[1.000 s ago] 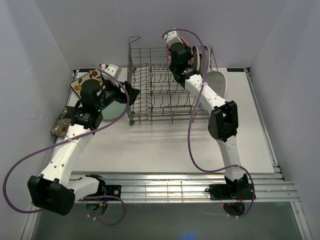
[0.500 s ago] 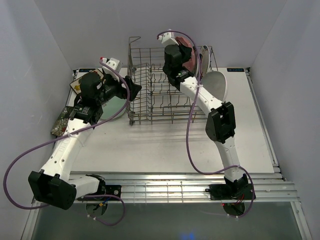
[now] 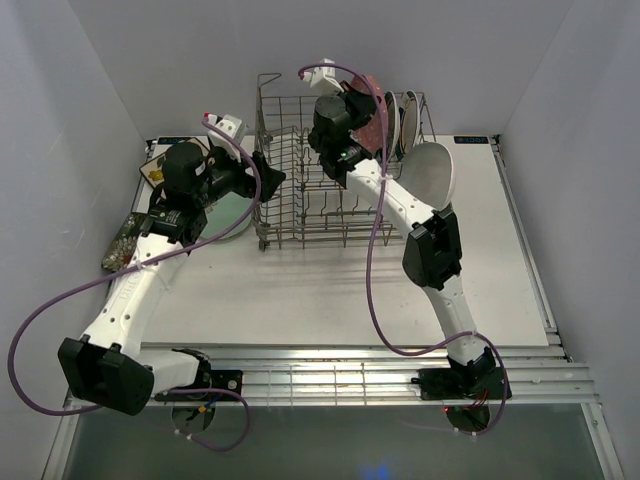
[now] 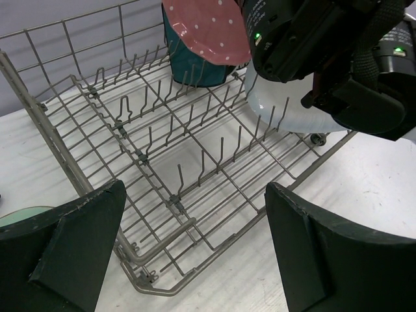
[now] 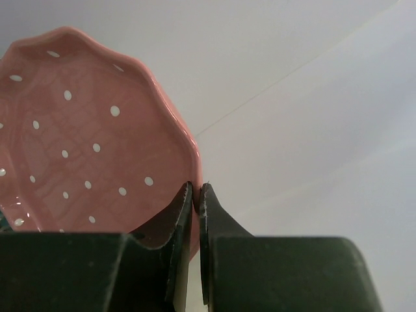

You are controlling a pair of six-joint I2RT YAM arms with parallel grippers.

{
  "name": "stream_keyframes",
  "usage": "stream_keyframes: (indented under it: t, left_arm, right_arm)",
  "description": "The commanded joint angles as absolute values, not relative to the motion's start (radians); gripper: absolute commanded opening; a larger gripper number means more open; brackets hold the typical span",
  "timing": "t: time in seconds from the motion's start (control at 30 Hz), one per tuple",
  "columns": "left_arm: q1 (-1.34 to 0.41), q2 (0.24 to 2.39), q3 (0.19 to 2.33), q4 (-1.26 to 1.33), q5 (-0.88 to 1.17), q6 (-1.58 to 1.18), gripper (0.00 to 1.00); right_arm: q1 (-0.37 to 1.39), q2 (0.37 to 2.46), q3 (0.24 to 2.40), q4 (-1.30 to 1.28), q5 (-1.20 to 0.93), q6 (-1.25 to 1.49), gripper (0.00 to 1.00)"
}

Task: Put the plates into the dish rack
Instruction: Insert the plate into the dish rack.

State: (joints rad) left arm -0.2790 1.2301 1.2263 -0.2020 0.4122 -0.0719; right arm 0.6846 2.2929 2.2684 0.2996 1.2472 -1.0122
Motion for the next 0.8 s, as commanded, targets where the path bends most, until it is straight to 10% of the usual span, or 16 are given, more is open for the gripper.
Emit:
stream_keyframes:
  t: [0.0, 0.77]
  left_arm:
    - [-0.284, 1.169, 1.216, -0.190, 0.423, -0.075, 0.98]
    - [-0.282, 1.144, 1.204, -0.232, 0.494, -0.071, 0.98]
  right_arm:
    - [0.684, 2.278, 2.338, 0.459, 1.293, -1.065, 0.08]
    - [0.680, 2.388, 2.388, 0.480, 1.351, -1.141, 0.08]
